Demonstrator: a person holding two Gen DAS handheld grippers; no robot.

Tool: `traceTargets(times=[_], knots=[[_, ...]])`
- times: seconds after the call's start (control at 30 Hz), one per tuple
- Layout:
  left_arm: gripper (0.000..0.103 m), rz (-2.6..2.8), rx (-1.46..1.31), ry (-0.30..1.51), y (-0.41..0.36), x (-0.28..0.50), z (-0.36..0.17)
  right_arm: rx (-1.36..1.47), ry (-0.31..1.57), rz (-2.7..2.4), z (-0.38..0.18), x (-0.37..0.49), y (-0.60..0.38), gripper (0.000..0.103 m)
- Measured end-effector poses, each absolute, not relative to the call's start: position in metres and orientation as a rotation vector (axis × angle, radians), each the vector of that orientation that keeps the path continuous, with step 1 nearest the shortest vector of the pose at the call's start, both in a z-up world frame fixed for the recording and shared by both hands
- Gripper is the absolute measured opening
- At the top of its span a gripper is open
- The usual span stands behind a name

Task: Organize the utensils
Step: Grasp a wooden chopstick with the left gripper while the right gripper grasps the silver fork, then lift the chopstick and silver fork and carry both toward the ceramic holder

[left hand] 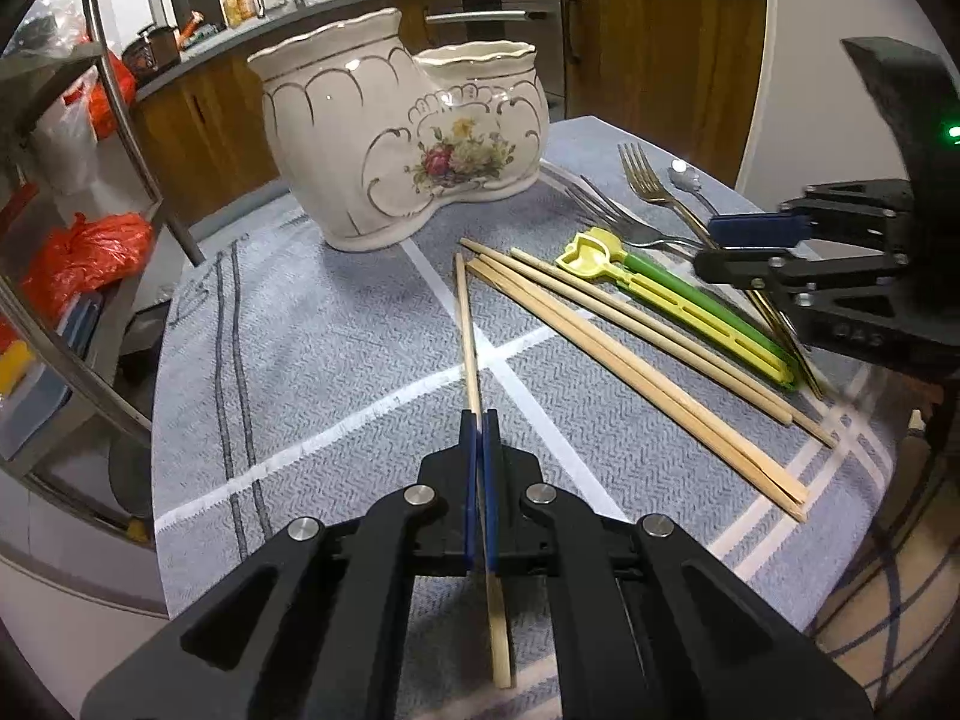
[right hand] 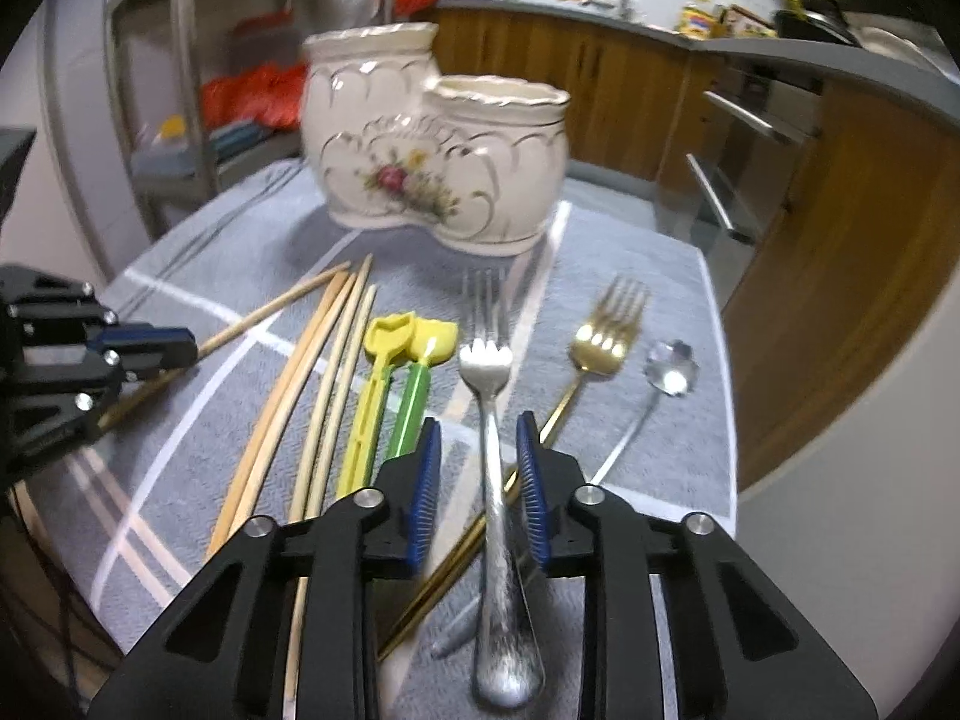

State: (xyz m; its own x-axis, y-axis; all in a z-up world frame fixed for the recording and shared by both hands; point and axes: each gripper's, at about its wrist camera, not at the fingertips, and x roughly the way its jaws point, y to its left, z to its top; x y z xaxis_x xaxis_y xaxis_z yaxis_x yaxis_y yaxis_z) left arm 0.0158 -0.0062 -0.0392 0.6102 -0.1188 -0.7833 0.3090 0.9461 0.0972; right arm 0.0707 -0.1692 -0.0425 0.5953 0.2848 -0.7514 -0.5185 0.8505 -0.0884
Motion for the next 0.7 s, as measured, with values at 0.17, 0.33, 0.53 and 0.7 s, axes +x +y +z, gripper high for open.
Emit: traceTargets(times=[0.17,0.33,0.53,0.7], knots=[[0.015,-0.29,0.195,0.923,0.001,0.016,-0.041,-0.325,0.879,0.502,-0.044,0.085,-0.167,0.019],[0.019,-0.293,0.151,0.905,0.005,0.02,-0.043,-0.309,0.889,0.522,-0.045,0.092,-0.166,0.016],[0.006,-0.272,0.159,0.871,0.004,0.021,-0.043,-0.277,0.848,0.522,-0.044,0.09,-0.17,0.006],[0.006,-0.303,0.146,0.801,0.006,0.015,-0.036,-0.226,0.75,0.53,-0.029,0.077,-0.178,0.006]])
